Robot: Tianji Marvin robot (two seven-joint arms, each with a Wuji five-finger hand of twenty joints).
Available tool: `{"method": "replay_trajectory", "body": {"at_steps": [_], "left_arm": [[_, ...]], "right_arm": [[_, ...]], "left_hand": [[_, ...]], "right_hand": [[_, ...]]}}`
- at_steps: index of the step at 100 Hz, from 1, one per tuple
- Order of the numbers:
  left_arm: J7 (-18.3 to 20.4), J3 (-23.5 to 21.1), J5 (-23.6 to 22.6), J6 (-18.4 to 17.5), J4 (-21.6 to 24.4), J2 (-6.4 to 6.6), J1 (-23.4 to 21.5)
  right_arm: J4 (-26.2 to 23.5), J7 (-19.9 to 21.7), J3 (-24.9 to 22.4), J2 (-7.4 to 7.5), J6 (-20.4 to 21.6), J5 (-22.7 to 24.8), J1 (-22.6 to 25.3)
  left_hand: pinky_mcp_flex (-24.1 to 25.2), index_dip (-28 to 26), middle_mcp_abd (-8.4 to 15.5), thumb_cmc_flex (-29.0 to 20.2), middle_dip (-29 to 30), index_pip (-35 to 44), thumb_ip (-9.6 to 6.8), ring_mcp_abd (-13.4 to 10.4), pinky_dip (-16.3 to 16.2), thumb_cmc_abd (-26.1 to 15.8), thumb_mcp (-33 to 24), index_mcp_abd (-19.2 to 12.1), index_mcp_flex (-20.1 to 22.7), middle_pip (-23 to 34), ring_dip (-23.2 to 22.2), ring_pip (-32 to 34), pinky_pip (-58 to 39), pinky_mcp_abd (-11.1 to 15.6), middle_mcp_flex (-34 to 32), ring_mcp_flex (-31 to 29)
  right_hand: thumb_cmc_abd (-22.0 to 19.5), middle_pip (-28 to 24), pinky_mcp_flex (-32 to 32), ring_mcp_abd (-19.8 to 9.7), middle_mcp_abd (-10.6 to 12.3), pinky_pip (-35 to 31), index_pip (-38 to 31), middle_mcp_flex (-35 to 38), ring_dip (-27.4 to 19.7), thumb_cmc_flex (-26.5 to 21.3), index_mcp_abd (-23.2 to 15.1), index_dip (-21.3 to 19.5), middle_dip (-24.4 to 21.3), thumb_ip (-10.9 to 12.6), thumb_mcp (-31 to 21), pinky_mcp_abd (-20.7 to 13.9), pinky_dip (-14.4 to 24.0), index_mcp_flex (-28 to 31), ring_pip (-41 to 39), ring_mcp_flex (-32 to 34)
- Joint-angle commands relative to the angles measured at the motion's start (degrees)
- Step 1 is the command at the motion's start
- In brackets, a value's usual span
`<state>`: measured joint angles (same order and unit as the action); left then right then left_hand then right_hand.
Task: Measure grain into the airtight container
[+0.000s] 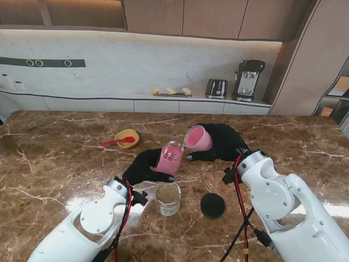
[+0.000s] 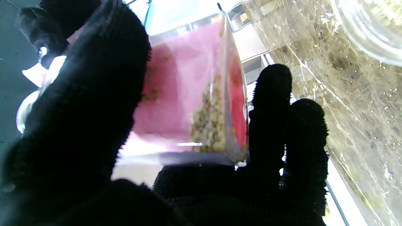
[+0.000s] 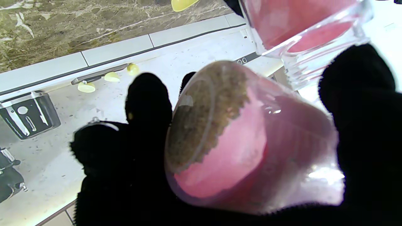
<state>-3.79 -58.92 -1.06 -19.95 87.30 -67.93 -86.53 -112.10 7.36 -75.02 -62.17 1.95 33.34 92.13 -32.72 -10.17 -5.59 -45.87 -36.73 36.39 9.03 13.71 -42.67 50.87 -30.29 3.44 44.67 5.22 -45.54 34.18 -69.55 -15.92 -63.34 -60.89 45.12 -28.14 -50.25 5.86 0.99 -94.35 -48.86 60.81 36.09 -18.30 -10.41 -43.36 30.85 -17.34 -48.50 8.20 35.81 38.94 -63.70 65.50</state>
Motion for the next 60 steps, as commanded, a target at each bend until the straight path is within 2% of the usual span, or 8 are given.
{"method": "replay_trajectory", "body": {"at_steps": [1, 44, 60], "left_arm": [[-0.12, 0.26, 0.01, 0.19, 0.14, -0.21, -0.23], [0.14, -0.05, -0.35, 0.35, 0.41, -0.03, -0.73], [0.03, -0.15, -0.47, 0.36, 0.46, -0.03, -0.85]], "right_arm": [[0.05, 0.82, 0.56, 0.08, -0.06, 0.48, 0.05], [0.46, 0.96, 2.87, 0.66, 2.46, 8.38, -2.43], [0.21, 1.51, 3.05, 1.08, 4.81, 13.00, -3.65]], "left_hand": [[0.58, -2.91, 4.23, -11.21, -2.51, 16.44, -1.82, -2.36, -1.51, -15.11, -11.56, -13.72, 12.82, 6.30, 0.40, 1.46, -0.82, 0.92, -6.44, -1.01], [0.60, -2.72, 4.29, -11.27, -2.44, 16.37, -1.88, -2.31, -1.68, -15.14, -11.40, -13.85, 12.80, 6.29, 0.29, 1.62, -0.83, 0.89, -6.44, -0.91], [0.55, -2.62, 4.19, -11.32, -2.43, 16.32, -1.90, -2.16, -1.77, -15.10, -11.41, -13.67, 12.81, 6.29, 0.22, 1.78, -0.92, 0.80, -6.49, -1.10]], "right_hand": [[-12.64, -0.78, -1.70, -11.54, 0.12, -4.28, -2.69, 0.79, 0.60, -7.85, -3.05, 0.41, 0.95, 0.23, -11.04, -5.40, 0.94, 3.87, -5.27, 5.70], [-12.51, -0.65, -2.29, -12.00, 0.56, -4.79, -2.78, 0.62, 0.37, -8.08, -3.28, 0.56, 1.21, 0.35, -11.10, -6.11, 1.10, 3.58, -5.12, 5.95], [-12.56, -0.64, -2.40, -12.12, 0.73, -4.86, -2.73, 0.74, 0.34, -7.83, -3.52, 0.66, 1.24, 0.29, -11.10, -6.35, 1.14, 3.68, -5.07, 5.93]]}}
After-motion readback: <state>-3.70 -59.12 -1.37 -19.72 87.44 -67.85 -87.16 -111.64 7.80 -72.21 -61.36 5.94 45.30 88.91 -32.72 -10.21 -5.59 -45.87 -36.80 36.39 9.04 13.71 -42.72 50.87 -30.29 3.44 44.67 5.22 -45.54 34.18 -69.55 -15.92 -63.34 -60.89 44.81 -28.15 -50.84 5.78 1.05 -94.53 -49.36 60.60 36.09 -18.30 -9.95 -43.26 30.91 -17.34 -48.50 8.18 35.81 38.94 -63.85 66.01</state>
